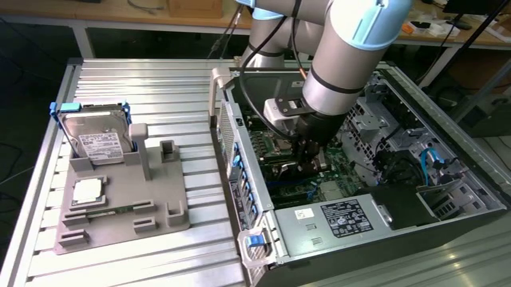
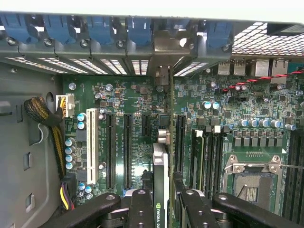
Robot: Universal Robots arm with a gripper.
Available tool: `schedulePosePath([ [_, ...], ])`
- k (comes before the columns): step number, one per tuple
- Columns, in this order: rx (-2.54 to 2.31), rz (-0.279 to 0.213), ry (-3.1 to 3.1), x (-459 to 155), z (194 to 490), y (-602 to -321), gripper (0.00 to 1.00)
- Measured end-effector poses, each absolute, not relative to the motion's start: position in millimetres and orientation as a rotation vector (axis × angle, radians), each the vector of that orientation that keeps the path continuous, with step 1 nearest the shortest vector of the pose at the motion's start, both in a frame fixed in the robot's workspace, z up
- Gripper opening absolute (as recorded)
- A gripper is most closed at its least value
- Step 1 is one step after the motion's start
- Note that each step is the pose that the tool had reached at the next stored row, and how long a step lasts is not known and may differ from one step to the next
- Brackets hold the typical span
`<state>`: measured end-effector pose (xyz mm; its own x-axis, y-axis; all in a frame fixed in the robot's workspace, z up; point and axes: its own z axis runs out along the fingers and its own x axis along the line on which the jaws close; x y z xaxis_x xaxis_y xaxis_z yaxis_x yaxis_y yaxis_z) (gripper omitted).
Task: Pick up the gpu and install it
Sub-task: 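Insert the gpu into the slot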
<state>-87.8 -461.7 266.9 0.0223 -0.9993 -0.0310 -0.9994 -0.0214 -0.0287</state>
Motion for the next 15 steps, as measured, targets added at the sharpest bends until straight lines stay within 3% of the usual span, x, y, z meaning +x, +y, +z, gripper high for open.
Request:
schedulePosePath([
  [15,-2.215,0.003,2.168,-87.9,261.4,-460.7,0.27],
])
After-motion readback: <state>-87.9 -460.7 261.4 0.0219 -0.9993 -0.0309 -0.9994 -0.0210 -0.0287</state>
